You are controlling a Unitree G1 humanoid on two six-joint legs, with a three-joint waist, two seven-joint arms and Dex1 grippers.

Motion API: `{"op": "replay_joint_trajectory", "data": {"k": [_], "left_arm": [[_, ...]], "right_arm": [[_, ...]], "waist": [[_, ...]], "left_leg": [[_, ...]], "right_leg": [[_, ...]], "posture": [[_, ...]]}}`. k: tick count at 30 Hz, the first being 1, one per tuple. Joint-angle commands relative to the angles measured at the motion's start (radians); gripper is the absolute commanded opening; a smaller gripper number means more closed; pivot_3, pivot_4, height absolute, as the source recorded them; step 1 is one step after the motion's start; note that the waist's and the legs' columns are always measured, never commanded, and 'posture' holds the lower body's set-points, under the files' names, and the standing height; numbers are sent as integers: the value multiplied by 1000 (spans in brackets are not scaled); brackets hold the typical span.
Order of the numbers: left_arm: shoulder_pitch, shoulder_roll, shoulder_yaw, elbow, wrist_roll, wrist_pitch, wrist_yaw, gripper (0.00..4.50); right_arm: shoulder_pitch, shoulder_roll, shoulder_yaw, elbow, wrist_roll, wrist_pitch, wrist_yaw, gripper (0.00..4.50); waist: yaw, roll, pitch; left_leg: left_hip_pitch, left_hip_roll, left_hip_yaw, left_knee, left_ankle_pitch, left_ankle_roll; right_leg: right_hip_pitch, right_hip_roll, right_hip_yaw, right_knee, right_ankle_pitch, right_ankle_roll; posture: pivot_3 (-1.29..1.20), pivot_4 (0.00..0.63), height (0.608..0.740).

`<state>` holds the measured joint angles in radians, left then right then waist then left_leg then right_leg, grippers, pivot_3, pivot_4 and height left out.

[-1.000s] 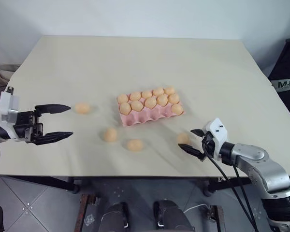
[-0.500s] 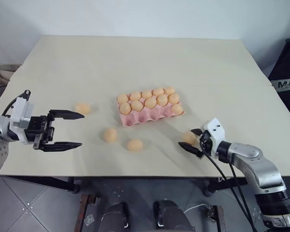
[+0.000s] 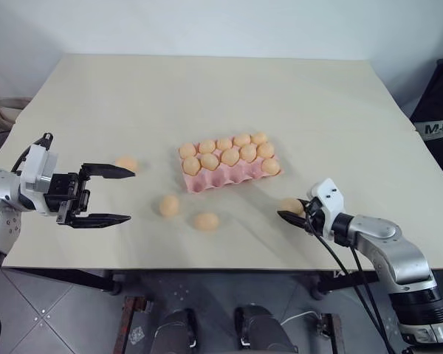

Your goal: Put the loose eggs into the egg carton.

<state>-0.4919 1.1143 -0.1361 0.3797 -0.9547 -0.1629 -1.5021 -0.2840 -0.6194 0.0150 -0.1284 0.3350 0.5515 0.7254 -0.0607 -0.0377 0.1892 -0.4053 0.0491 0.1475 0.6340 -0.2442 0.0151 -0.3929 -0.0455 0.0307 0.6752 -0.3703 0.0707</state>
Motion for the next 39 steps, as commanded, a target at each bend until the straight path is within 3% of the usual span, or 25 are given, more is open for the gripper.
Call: {"op": "replay_joint_trajectory", "data": {"k": [1, 10, 16, 25, 28, 33, 39], "left_arm": [[-15, 1, 5, -25, -14, 7, -112, 4500], [-49, -14, -20, -15, -10, 12, -112, 4500], [-62, -26, -17, -11, -12, 12, -112, 4500], [-56, -29, 6, -12, -16, 17, -112, 4500], [-55, -31, 10, -9, -13, 14, -112, 4500], [-57, -38, 16, -4, -9, 14, -112, 4500], [-60, -46, 19, 2, -7, 15, -112, 4500]], "right_arm": [[-120, 0, -34, -57, 35, 30, 1, 2135], [-402, 201, 65, 83, -35, 24, -112, 2135], [-432, 272, 119, 221, -122, -78, -133, 2135], [-457, 292, 135, 368, -205, -201, -123, 2135], [-461, 292, 136, 369, -207, -203, -107, 2816], [-459, 296, 131, 329, -185, -192, -76, 4456], [-452, 269, 107, 206, -144, -121, -35, 4456]], "waist": [[-3, 1, 0], [-13, 0, 0], [-15, 0, 0], [-26, 1, 0], [-26, 1, 0], [-25, 1, 0], [-25, 1, 0]], "left_leg": [[0, 0, 0, 0, 0, 0], [-1, 0, 0, 0, 2, -3], [-3, 0, 0, 0, 1, -2], [-2, 0, 0, 1, 2, -3], [-2, 1, 0, 1, 2, -3], [-2, 0, 0, 1, 2, -3], [-2, 1, 0, 1, 2, -3]], "right_leg": [[0, 0, 0, 1, 0, 0], [-1, 1, 0, 0, 0, 0], [-1, 1, 0, -2, 0, 0], [-2, 1, 0, 0, 0, 0], [-2, 1, 0, 1, 0, 0], [-2, 1, 0, 1, 0, 0], [-2, 1, 0, 1, 0, 0]], "posture": [[0, 150, 740], [0, 150, 740], [0, 150, 740], [0, 150, 740], [0, 150, 740], [0, 150, 740], [0, 150, 740]]}}
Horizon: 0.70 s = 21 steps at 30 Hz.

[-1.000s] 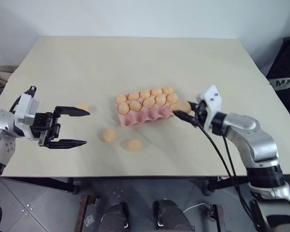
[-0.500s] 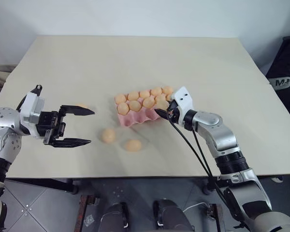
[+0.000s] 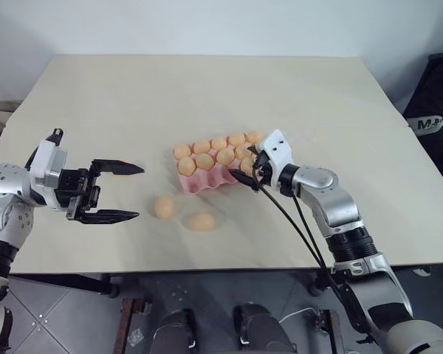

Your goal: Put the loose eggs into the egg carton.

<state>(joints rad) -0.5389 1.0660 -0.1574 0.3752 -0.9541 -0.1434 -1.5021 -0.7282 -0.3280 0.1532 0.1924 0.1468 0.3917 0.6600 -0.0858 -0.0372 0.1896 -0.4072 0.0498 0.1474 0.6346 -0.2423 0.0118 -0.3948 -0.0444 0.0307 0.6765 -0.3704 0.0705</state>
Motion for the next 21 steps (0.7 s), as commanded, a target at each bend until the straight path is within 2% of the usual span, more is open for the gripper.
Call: {"op": "replay_joint_trajectory", "data": {"k": [1, 6, 12, 21], "left_arm": [[-13, 2, 40, 7, -9, -4, -112, 4500], [-10, 9, 33, 13, -20, 1, -112, 4500], [-4, 34, 3, 28, -35, -2, -112, 4500], [23, 72, -44, 50, -77, -22, -112, 4500]], "right_arm": [[-4, -31, -40, -152, 64, 68, 44, 4456], [89, -122, -57, -440, 231, 282, 154, 4456], [181, -235, -22, -624, 302, 439, 187, 4456], [221, -183, 75, -654, 285, 482, 113, 4456]], "waist": [[1, 0, 0], [5, 0, 0], [3, 0, 0], [2, 0, 0]], "left_leg": [[0, 0, 0, 0, 0, 0], [0, 0, -1, -1, 0, 0], [0, 0, -1, -2, -1, 2], [1, 0, -1, -3, -2, 3]], "right_leg": [[0, 0, 0, 0, 0, 0], [0, 0, 0, -2, 0, 0], [1, -1, -1, -3, 0, 0], [0, -1, -1, -2, -1, -1]], "posture": [[0, 150, 740], [0, 150, 740], [0, 150, 740], [0, 150, 740]]}}
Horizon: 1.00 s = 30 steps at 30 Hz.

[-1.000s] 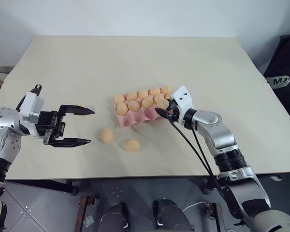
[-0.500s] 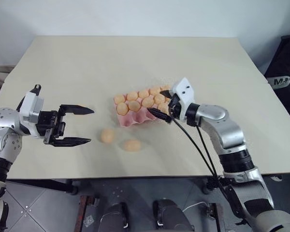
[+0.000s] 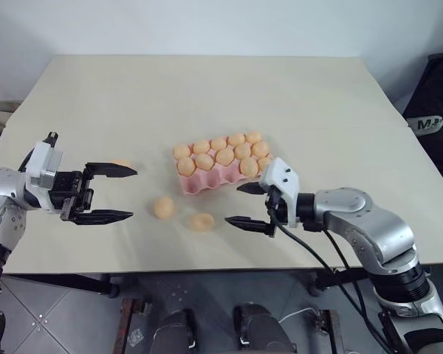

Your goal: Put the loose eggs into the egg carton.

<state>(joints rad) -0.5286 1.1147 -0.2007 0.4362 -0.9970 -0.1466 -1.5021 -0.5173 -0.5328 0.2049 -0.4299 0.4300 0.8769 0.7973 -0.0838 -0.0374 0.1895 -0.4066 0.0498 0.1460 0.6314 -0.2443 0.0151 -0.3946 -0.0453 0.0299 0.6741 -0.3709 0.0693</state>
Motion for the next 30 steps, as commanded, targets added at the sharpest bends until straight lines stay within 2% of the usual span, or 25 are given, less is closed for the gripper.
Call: {"op": "replay_joint_trajectory", "data": {"k": [1, 9, 27, 30], "left_arm": [[22, 25, -5, -12, -36, -27, -112, 4500], [81, 52, -14, -54, -95, -29, -112, 4500], [130, 47, 38, -97, -103, -38, -112, 4500], [129, 44, 44, -97, -99, -38, -112, 4500]], "right_arm": [[11, 42, 41, -19, -5, -5, -40, 4456], [-28, 175, 150, 107, -81, -75, -91, 4456], [-61, 250, 233, 293, -207, -224, -82, 4456], [-62, 250, 231, 297, -212, -229, -70, 3862]], "waist": [[0, 0, 0], [-1, 0, 0], [-2, -1, 0], [-2, -1, 0]], "left_leg": [[0, 0, 0, 0, 0, 0], [-1, 0, 0, 0, 1, -1], [-1, 0, 0, -1, 0, -1], [-1, 0, 0, -1, 1, -2]], "right_leg": [[0, 0, 0, -1, 0, 0], [0, -1, 0, -1, 0, 0], [0, -1, 0, -2, 0, 0], [0, -1, 0, -2, 0, 0]], "posture": [[0, 150, 740], [0, 150, 740], [0, 150, 740], [0, 150, 740]]}}
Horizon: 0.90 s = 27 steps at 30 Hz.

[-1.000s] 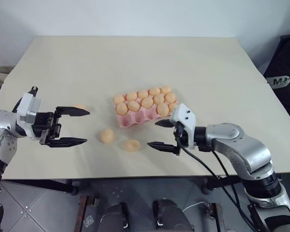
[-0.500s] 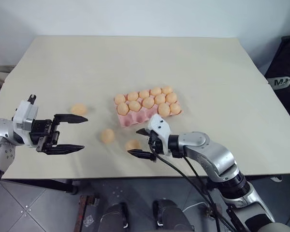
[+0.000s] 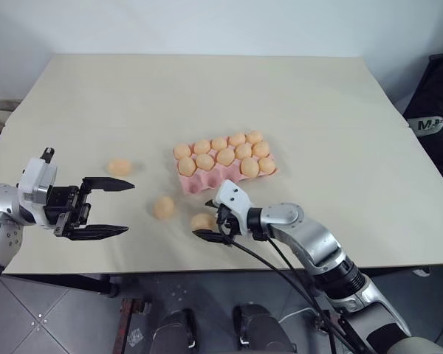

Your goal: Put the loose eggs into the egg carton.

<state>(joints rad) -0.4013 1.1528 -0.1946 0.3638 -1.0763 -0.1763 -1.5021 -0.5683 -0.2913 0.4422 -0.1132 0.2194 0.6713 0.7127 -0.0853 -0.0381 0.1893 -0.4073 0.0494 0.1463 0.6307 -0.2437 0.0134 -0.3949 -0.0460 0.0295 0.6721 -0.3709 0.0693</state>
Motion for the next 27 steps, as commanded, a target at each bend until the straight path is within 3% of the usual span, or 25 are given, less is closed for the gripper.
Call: {"op": "replay_joint_trajectory", "data": {"k": [1, 5, 8, 16, 22, 27], "left_arm": [[2, 5, 40, -25, -19, -9, -112, 4500], [-5, -2, 46, -21, -13, -9, -112, 4500], [-10, -8, 53, -17, -7, -8, -112, 4500], [-12, -23, 60, -20, -6, 1, -112, 4500], [-41, -42, 50, -5, 5, 4, -112, 4500], [-52, -50, 52, 0, 11, 4, -112, 4500]], "right_arm": [[-9, 5, -4, -23, -3, -25, 22, 3533], [1, -8, -11, -47, 0, -26, 42, 2134], [-6, -13, -37, -75, 18, -18, 54, 1500], [-186, -18, -218, -41, 38, 42, -27, 1437], [-313, 1, -229, 270, -90, -132, -124, 1437], [-309, 13, -205, 354, -117, -197, -93, 1437]], "waist": [[0, 0, 0], [0, 0, 0], [0, 0, 0], [-1, 0, 0], [-2, 0, 0], [-5, 0, 0]], "left_leg": [[0, 0, 0, 0, 0, 0], [0, 0, 0, 0, 0, 0], [0, 0, 0, 0, 0, 0], [0, 0, 0, 0, 0, 0], [0, 0, 0, -1, 1, -1], [-2, 0, 1, -2, 0, -2]], "right_leg": [[0, 0, 0, 0, 0, 0], [0, 0, 0, 0, 0, 0], [0, 0, 0, 0, 0, 0], [0, 0, 0, 1, 0, 0], [0, 0, 0, -1, 0, 0], [-2, 0, 0, -3, 0, 0]], "posture": [[0, 150, 740], [0, 150, 740], [0, 150, 740], [0, 150, 740], [0, 150, 740], [0, 150, 740]]}}
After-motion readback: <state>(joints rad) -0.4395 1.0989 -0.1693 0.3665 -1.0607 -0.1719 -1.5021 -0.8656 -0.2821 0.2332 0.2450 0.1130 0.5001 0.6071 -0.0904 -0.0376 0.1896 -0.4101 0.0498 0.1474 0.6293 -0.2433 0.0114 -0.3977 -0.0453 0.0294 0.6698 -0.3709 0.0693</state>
